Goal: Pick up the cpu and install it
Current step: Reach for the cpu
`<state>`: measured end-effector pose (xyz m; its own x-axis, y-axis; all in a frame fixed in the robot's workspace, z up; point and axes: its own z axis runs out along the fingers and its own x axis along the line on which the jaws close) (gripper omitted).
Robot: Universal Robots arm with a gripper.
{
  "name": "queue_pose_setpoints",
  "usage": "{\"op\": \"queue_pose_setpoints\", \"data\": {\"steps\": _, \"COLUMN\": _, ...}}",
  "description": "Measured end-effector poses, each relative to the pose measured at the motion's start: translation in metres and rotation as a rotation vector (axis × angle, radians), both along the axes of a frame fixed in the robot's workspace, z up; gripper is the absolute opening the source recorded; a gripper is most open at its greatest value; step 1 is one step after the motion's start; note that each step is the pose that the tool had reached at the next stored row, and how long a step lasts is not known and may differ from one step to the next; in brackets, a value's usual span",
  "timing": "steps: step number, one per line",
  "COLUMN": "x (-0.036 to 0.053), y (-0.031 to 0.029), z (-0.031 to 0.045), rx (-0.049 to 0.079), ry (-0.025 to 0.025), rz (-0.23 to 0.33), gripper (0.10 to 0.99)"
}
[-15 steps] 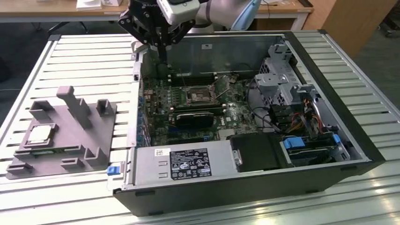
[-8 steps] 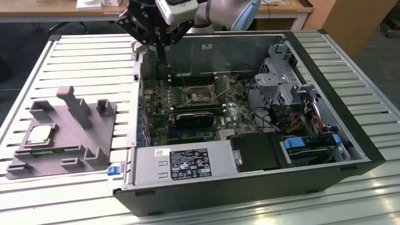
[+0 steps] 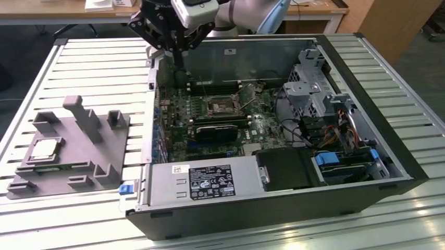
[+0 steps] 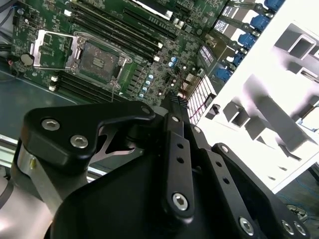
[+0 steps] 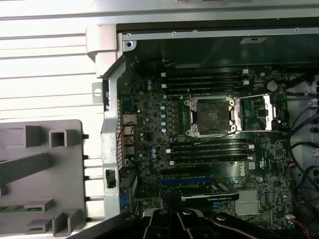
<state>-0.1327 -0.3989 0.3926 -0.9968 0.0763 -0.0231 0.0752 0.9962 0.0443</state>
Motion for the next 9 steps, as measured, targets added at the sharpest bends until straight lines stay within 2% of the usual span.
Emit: {"op": "queue_pose_setpoints", "data": {"steps": 9, "x": -0.0034, "y": 0.0000, "z": -0.0005, "rx": 0.000, "ry": 0.0022, "rz": 0.000, "gripper": 0.106}}
